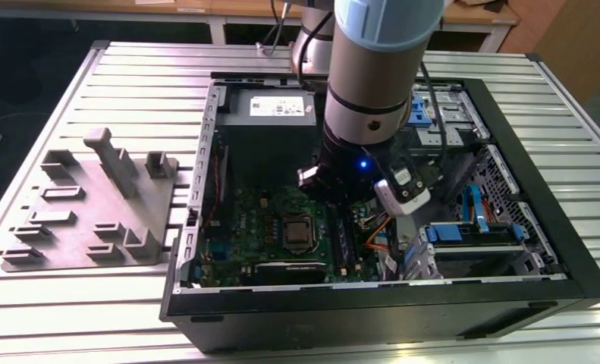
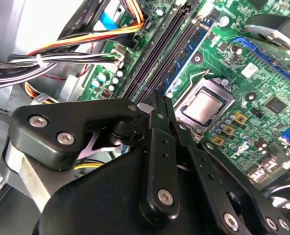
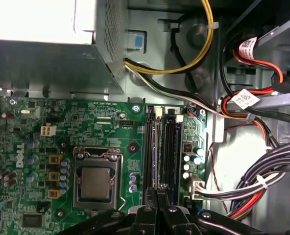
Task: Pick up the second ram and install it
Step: 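Insert the second ram into the second slot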
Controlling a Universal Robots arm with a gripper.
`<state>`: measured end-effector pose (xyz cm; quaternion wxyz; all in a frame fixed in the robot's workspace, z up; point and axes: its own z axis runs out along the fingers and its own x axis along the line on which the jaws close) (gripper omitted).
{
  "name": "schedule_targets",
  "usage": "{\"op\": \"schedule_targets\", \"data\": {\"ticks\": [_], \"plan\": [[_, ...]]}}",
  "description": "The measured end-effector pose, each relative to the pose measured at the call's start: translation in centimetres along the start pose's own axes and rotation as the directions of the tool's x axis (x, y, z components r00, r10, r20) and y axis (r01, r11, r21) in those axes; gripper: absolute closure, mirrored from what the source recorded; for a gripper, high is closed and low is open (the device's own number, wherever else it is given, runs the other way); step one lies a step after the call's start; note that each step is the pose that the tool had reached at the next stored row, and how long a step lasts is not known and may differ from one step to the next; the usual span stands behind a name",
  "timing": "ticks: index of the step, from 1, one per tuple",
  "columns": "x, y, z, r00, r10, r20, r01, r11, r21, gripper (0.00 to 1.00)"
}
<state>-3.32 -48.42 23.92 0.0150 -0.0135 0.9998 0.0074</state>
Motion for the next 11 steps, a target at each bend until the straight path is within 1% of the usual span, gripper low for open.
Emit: {"op": "schedule_targets", "data": {"ticks": [7, 11], "plan": [[0.03, -0.13, 0.62, 1.0000, 0.007, 0.0004, -0.007, 0.9999, -0.0122, 0.88], [0.04, -0.14, 0.86, 1.0000, 0.009, 0.0005, -0.009, 0.9998, -0.0168, 0.88]]}}
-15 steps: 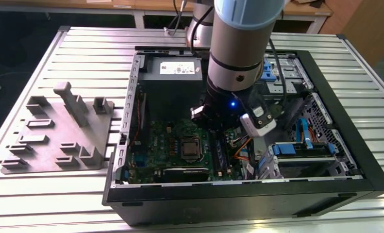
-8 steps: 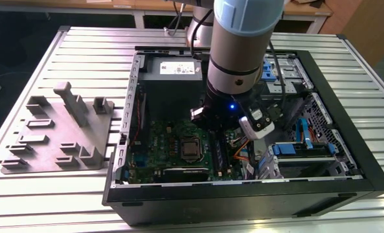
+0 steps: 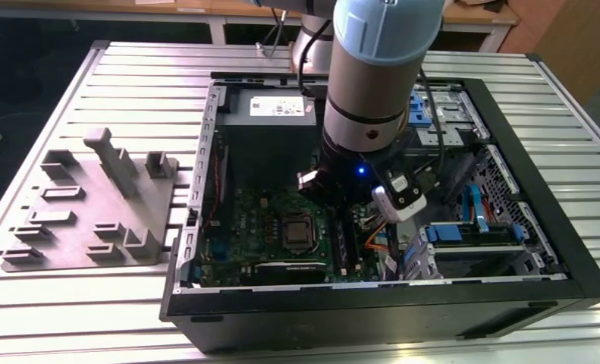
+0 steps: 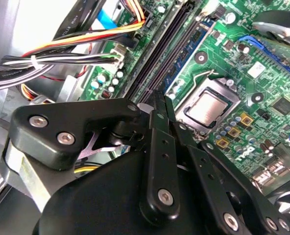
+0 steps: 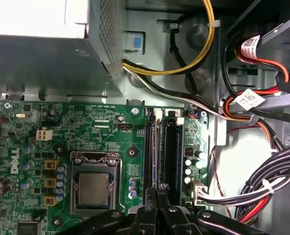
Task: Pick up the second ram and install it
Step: 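Insert the second ram into the second slot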
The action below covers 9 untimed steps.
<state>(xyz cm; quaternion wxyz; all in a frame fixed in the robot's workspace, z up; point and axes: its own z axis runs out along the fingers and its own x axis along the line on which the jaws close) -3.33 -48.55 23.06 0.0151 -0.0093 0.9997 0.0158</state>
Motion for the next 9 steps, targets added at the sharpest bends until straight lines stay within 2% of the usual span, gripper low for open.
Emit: {"op": "schedule_targets", "data": {"ticks": [5, 9], "plan": [[0.01, -0.01, 0.29, 1.0000, 0.001, 0.0002, -0.001, 1.0000, -0.0075, 0.88], [0.04, -0.06, 0.44, 1.0000, 0.001, 0.0002, -0.001, 0.9999, -0.0101, 0.88]]}}
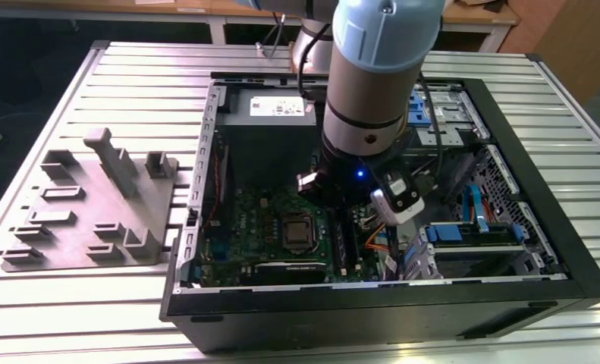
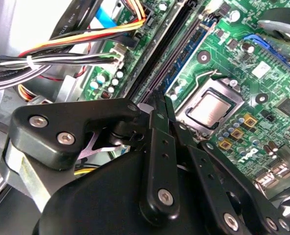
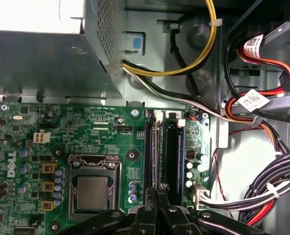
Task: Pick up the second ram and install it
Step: 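Insert the second ram into the second slot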
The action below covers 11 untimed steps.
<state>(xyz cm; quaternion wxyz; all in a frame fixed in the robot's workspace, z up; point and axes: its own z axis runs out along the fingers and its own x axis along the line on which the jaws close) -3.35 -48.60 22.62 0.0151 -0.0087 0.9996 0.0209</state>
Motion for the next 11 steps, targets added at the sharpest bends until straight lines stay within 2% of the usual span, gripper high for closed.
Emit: {"op": "schedule_targets", "data": {"ticks": [11], "plan": [[0.04, -0.23, 0.08, 1.0000, 0.000, 0.0000, 0.000, 1.0000, -0.0002, 0.88]]}}
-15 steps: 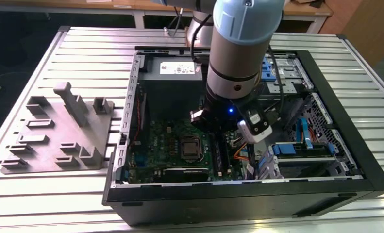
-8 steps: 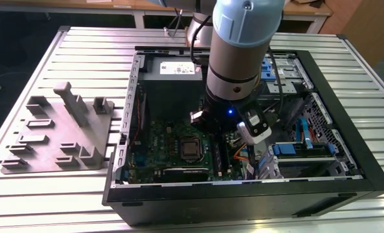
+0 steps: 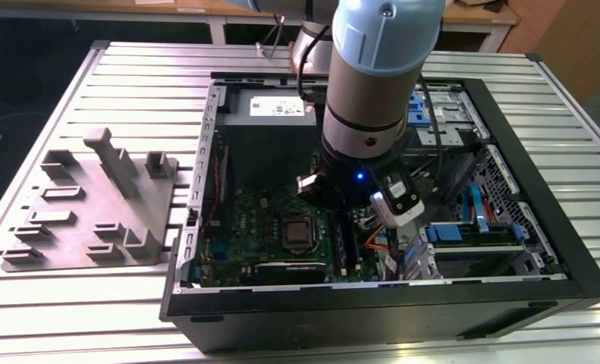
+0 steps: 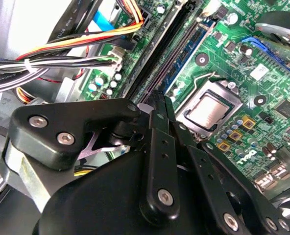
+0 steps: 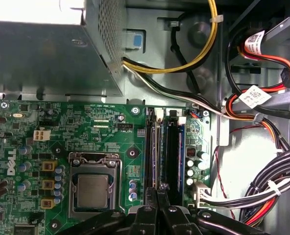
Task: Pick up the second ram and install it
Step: 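Insert the second ram into the second slot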
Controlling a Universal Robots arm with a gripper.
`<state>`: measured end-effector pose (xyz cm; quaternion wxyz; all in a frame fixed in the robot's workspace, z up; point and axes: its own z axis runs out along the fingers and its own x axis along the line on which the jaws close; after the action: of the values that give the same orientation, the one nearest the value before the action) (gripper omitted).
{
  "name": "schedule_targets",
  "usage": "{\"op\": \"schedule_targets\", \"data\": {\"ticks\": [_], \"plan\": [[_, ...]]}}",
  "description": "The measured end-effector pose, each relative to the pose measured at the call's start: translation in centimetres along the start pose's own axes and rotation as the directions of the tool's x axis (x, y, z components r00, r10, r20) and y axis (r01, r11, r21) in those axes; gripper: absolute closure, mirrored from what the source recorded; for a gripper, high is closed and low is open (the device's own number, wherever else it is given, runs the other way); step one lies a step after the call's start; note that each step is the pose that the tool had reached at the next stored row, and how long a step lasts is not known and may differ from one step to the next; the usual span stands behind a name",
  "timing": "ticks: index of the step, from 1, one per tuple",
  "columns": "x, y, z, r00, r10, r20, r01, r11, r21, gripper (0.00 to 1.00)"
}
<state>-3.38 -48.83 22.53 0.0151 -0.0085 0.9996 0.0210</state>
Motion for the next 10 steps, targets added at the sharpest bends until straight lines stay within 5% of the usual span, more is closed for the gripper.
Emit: {"op": "schedule_targets", "data": {"ticks": [10], "plan": [[0.01, -0.01, 0.26, 1.0000, 0.000, 0.0000, 0.000, 1.0000, 0.0000, 0.88]]}}
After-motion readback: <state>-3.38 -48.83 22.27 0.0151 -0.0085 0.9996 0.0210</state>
